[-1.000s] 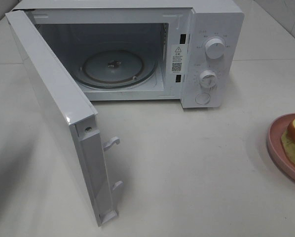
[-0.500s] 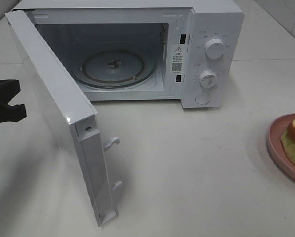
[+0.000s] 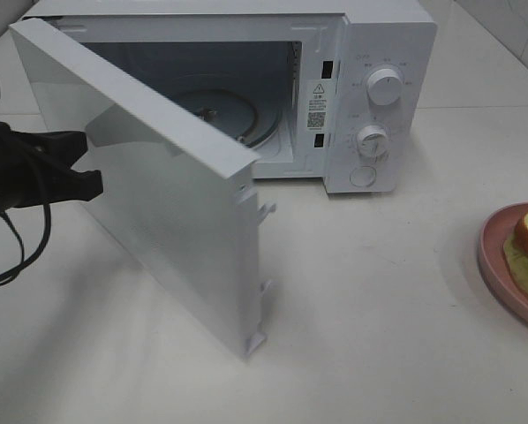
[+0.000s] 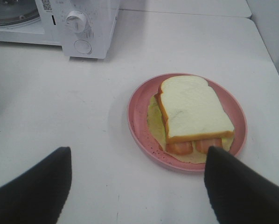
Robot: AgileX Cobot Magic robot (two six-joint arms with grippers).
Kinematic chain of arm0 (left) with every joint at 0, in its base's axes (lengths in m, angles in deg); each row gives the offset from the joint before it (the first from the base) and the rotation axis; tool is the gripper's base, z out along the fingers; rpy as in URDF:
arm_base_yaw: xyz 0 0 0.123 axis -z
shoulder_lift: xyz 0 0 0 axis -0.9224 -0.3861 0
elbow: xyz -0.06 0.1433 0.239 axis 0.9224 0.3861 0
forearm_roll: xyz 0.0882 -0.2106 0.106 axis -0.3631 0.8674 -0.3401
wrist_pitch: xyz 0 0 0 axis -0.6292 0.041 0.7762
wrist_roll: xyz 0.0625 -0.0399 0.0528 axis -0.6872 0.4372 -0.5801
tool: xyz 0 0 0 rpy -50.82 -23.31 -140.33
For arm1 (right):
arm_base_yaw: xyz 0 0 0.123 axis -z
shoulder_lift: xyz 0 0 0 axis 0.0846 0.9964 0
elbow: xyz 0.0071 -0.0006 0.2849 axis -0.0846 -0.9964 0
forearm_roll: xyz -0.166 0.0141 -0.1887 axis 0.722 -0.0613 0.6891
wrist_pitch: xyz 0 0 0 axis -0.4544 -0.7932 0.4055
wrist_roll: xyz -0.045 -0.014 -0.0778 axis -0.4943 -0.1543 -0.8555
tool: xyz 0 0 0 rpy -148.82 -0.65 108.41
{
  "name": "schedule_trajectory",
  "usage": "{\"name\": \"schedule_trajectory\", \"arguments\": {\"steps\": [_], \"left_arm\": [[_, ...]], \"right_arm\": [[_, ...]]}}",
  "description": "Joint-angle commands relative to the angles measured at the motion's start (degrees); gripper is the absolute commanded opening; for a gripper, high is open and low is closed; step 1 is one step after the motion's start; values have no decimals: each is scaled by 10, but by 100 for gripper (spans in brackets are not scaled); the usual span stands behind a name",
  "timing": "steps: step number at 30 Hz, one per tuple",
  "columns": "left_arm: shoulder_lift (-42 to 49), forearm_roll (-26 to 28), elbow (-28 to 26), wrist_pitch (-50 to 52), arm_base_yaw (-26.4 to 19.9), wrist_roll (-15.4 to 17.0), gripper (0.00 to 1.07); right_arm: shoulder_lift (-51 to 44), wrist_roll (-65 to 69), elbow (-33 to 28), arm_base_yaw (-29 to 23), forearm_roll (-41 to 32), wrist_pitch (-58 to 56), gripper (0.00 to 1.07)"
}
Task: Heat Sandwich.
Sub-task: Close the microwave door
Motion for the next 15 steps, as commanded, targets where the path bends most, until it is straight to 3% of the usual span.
{"name": "schedule_trajectory", "arguments": {"steps": [1,5,15], "left_arm": [[-14,17,-33,-18,29,-13,1],[-25,32,-58,-45,48,-27,1],[-66,135,-151,-87,114,-92,1]], "right_arm": [[-15,-6,-2,5,2,6,76],[-15,-6,-2,5,2,6,76],[-15,-6,-2,5,2,6,76]]}}
